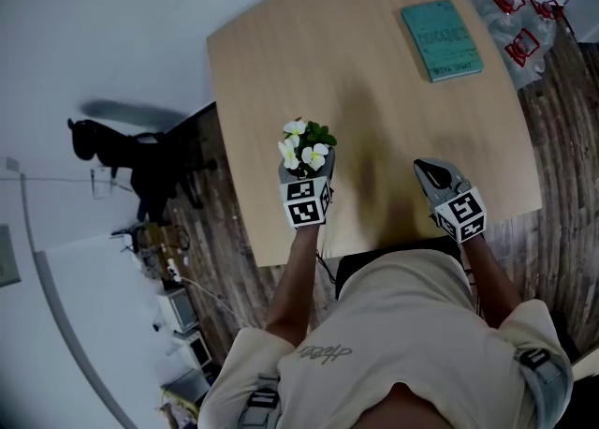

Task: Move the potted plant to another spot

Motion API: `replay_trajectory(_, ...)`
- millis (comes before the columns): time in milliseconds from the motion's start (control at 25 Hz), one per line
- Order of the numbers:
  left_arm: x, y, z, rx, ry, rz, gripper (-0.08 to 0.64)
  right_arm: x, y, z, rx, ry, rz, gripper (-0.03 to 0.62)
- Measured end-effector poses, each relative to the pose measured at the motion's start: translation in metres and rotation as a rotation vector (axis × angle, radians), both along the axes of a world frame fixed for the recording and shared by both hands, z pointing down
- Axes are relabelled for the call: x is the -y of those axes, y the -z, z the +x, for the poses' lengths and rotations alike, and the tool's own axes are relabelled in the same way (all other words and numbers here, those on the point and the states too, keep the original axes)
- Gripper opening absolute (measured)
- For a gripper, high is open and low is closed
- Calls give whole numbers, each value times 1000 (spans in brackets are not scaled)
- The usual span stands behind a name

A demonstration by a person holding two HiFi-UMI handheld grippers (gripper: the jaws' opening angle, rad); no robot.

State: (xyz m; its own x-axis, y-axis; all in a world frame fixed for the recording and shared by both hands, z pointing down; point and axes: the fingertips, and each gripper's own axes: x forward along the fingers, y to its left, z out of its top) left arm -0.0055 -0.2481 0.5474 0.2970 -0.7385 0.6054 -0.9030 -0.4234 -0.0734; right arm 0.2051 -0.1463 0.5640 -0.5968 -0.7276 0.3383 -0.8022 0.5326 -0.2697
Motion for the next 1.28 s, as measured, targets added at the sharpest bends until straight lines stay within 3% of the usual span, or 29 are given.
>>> replay_trajectory(680,61,-4,46,-12,-60,4,350,1,-10,37,-40,-68,-6,3)
replay_trajectory(1280,101,-45,81,-22,-108,-47,350,28,-12,33,-84,-24,-9,3)
